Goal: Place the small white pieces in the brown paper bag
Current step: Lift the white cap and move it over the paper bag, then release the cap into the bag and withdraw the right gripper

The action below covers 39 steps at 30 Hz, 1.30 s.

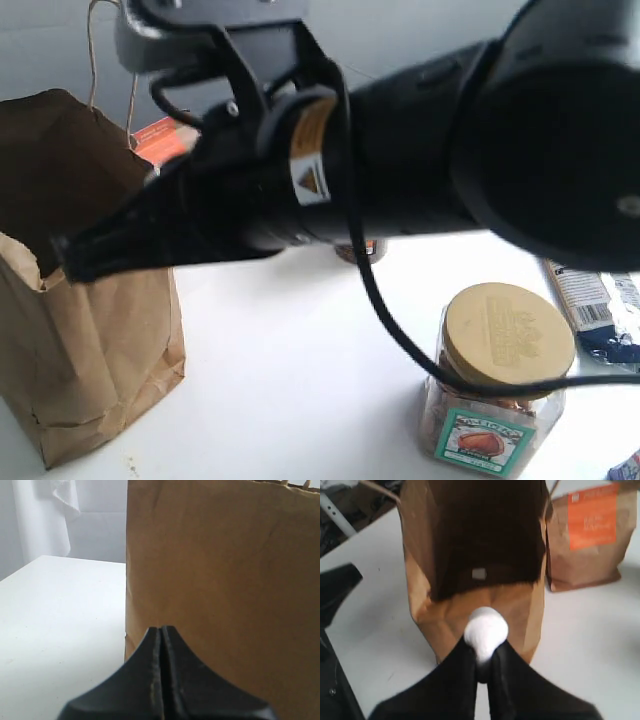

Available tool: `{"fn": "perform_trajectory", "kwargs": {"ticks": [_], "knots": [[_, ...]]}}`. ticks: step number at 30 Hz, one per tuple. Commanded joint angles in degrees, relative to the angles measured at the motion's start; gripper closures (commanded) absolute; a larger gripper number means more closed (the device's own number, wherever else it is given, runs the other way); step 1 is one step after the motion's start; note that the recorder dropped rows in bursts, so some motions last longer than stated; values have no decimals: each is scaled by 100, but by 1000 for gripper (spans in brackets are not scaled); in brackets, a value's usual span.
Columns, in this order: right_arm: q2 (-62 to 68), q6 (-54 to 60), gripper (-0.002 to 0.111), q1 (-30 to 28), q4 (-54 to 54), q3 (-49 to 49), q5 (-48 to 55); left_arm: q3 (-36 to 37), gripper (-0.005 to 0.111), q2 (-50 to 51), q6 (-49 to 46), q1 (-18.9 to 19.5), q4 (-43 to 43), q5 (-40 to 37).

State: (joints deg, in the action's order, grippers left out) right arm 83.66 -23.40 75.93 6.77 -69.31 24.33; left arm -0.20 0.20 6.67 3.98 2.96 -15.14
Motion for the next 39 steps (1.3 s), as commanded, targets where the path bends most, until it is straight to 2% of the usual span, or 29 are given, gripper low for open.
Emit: {"fn": "perform_trajectory", "kwargs": {"ticks": [1, 9, 13, 16, 20, 24, 34, 39], "knots": [[507, 414, 108, 6, 66, -871, 333, 20, 107, -20, 23, -23, -45, 17], [1614, 830, 108, 6, 56, -2258, 1074, 20, 107, -20, 23, -23, -45, 17], [1979, 859, 108, -58, 56, -2648, 1225, 20, 107, -20, 23, -23, -45, 17], [2143, 975, 98, -122, -2, -2719, 1237, 20, 107, -20, 23, -23, -45, 17], [2250, 1137, 74, -171, -168, -2719, 1264, 20, 107, -20, 23, -23, -45, 17], [2264, 1137, 57, -184, -168, -2719, 1213, 20, 107, -20, 23, -23, -45, 17], [2264, 1137, 54, -184, -121, -2719, 1096, 20, 107, -20, 23, -23, -45, 17], [2244, 1137, 37, -184, -67, -2749, 1024, 20, 107, -20, 23, -23, -45, 17]]}}
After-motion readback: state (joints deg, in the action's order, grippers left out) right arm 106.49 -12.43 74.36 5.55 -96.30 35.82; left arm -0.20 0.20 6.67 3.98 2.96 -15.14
